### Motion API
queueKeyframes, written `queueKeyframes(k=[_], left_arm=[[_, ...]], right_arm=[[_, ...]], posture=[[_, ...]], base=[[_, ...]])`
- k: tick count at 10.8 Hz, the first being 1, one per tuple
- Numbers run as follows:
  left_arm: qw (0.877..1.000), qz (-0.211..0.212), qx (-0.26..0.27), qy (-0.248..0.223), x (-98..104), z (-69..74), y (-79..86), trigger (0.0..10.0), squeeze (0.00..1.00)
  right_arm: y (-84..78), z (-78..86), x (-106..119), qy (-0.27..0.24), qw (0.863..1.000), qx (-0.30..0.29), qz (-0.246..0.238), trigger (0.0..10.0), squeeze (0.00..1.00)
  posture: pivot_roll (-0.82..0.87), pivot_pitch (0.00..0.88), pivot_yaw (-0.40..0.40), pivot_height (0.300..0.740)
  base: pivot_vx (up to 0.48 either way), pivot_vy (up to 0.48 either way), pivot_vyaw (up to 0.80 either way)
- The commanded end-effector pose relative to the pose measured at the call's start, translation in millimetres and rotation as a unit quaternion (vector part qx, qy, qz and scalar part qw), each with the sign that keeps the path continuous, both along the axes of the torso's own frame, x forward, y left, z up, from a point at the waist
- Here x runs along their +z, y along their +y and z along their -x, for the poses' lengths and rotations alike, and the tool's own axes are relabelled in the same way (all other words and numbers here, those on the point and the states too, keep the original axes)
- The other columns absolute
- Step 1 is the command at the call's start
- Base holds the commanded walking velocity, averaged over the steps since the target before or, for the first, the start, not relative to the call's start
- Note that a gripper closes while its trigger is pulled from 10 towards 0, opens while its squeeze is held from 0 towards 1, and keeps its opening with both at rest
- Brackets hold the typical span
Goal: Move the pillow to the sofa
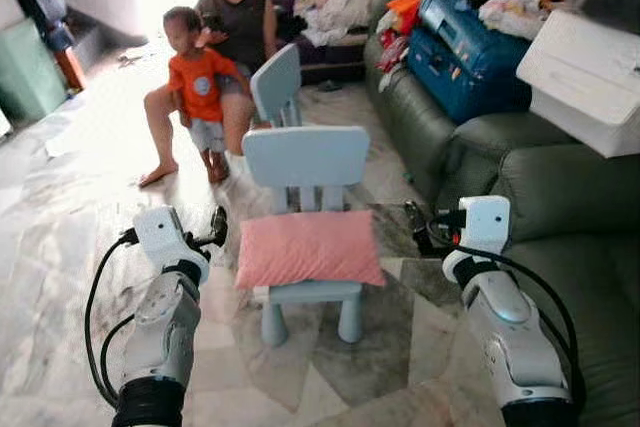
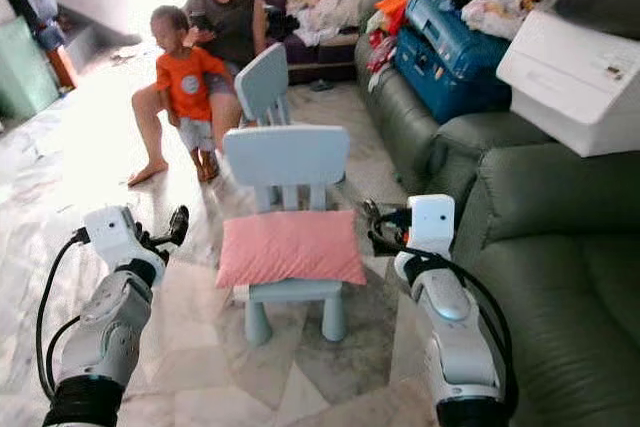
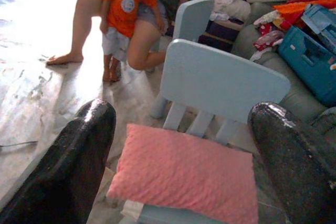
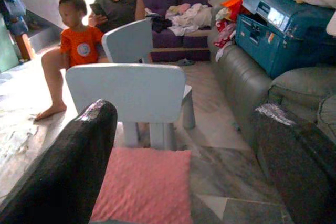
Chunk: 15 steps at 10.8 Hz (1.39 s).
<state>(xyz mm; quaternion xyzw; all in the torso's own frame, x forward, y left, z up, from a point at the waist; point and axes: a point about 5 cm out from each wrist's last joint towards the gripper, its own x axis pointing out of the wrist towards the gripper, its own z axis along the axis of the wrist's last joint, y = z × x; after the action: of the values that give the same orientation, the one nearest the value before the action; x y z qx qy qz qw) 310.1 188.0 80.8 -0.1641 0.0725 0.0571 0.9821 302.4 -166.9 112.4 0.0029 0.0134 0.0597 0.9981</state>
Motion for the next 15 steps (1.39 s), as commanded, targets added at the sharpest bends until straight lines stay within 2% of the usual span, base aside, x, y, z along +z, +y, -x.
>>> queueKeyframes(k=[1, 9, 12, 15], left_arm=[[1.0, -0.003, -0.002, -0.014, 6.1, -1.6, 1.6, 10.0, 0.0], [1.0, -0.002, -0.008, -0.01, 4.2, -0.5, 0.3, 10.0, 0.0], [1.0, 0.008, -0.004, -0.004, 2.8, -0.3, 0.6, 10.0, 0.0], [1.0, 0.004, -0.005, -0.004, 3.2, -1.0, -0.5, 10.0, 0.0]], right_arm=[[2.0, -2.1, 3.9, -0.007, 1.0, 0.004, -0.003, 10.0, 0.0], [3.4, -1.3, 3.1, -0.007, 1.0, 0.008, -0.003, 10.0, 0.0], [3.2, -1.3, 2.4, -0.006, 1.0, 0.009, -0.002, 10.0, 0.0], [3.2, -1.8, 2.5, -0.006, 1.0, 0.01, -0.002, 10.0, 0.0]], posture=[[-0.14, 0.0, 0.016, 0.74], [-0.14, 0.0, 0.019, 0.74], [-0.14, 0.0, 0.018, 0.74], [-0.14, 0.0, 0.017, 0.74]], base=[[0.398, 0.0, 0.0], [0.416, 0.0, 0.0], [0.27, 0.395, 0.0], [0.0, 0.281, 0.0]])
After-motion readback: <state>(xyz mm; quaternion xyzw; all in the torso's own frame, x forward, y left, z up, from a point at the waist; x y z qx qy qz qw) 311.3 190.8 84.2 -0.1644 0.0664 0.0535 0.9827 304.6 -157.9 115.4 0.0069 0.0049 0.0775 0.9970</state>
